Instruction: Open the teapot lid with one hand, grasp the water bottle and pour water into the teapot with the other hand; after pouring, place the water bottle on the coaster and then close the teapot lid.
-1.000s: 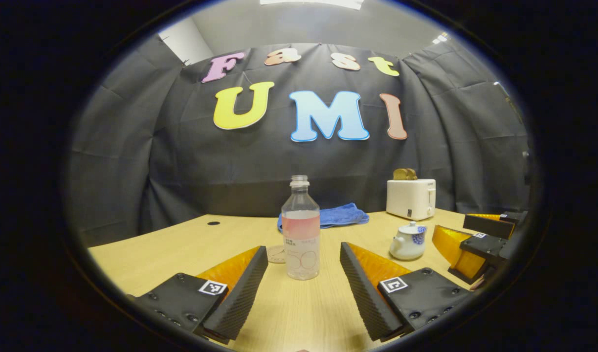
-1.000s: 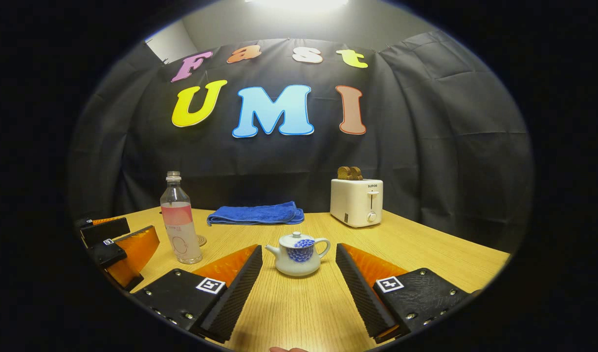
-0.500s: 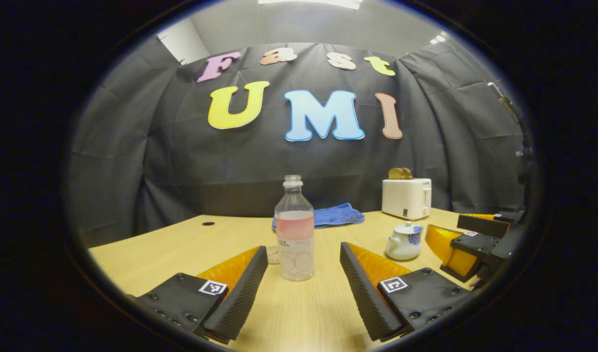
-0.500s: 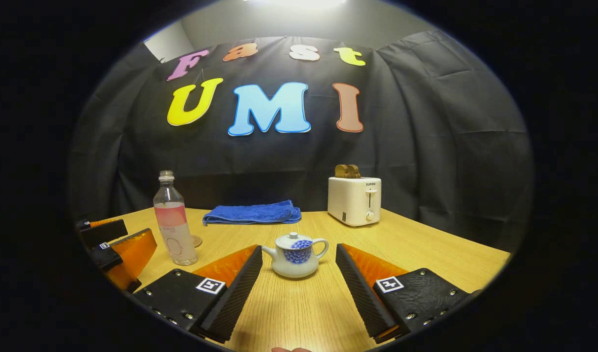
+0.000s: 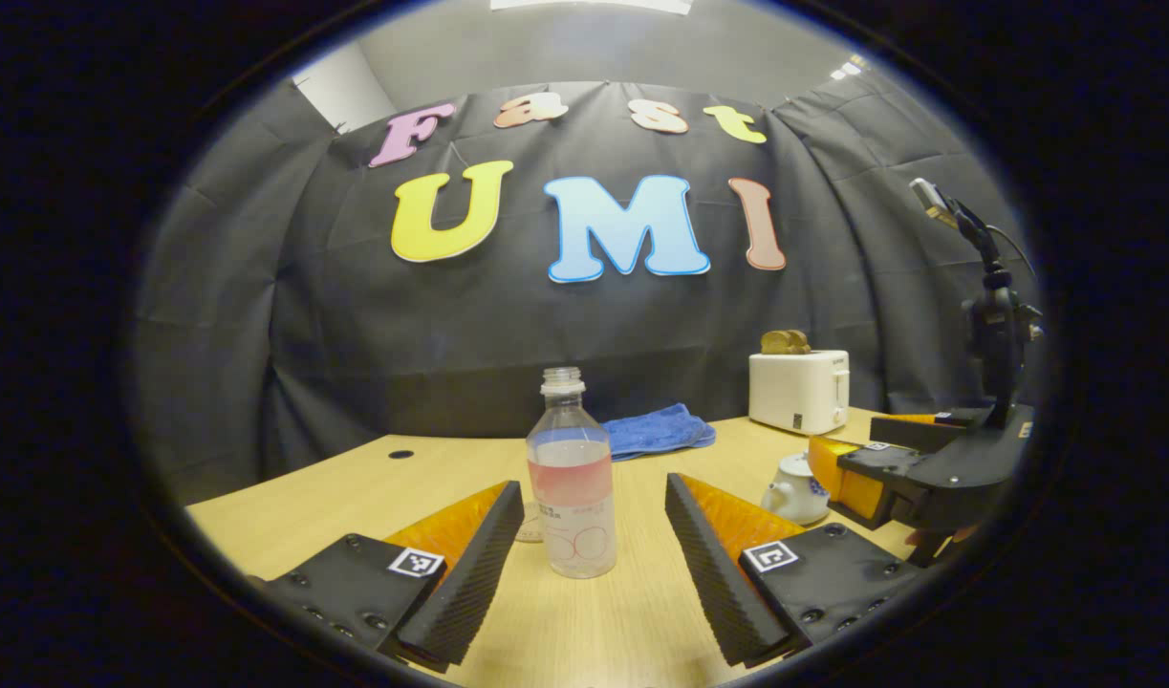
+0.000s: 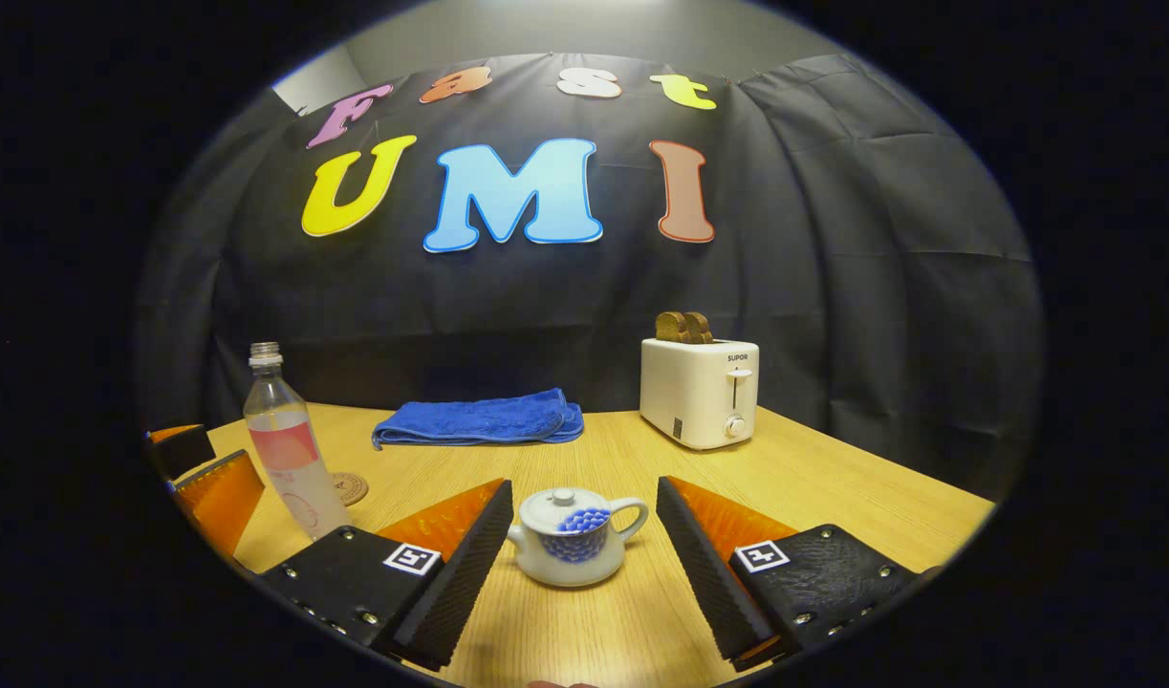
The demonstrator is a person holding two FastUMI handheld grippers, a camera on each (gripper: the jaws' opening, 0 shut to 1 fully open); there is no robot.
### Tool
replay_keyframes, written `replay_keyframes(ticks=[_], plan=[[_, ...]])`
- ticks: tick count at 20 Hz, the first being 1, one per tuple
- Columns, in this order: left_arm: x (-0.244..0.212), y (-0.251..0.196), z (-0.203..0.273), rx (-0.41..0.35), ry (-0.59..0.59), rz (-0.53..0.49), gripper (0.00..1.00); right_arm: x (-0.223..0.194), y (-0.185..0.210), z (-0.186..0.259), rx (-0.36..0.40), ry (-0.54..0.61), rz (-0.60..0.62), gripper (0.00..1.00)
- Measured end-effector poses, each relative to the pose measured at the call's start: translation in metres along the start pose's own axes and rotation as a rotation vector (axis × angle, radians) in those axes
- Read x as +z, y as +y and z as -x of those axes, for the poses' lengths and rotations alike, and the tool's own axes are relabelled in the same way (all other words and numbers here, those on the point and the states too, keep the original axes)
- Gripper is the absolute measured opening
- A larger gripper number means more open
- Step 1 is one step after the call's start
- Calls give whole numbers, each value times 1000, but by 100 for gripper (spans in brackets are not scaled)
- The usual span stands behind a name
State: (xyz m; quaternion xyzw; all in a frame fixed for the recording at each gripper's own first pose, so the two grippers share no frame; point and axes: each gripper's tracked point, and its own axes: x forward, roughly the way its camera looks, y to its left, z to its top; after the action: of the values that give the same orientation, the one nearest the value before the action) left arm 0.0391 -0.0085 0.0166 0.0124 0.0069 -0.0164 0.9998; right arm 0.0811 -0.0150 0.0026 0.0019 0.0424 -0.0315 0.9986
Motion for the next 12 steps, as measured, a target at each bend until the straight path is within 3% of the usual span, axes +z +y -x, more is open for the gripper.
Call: replay_keyframes(ticks=[4,8,11,12], plan=[[-1,6,-9,6,20,34,100,-1,4,-18,19,35,-18,95],[-5,8,-14,4,38,27,100,2,6,-25,21,23,16,81],[-7,10,-16,8,46,31,100,-5,12,-31,42,54,39,53],[-6,10,-17,7,45,29,100,-14,14,-32,54,83,50,53]])
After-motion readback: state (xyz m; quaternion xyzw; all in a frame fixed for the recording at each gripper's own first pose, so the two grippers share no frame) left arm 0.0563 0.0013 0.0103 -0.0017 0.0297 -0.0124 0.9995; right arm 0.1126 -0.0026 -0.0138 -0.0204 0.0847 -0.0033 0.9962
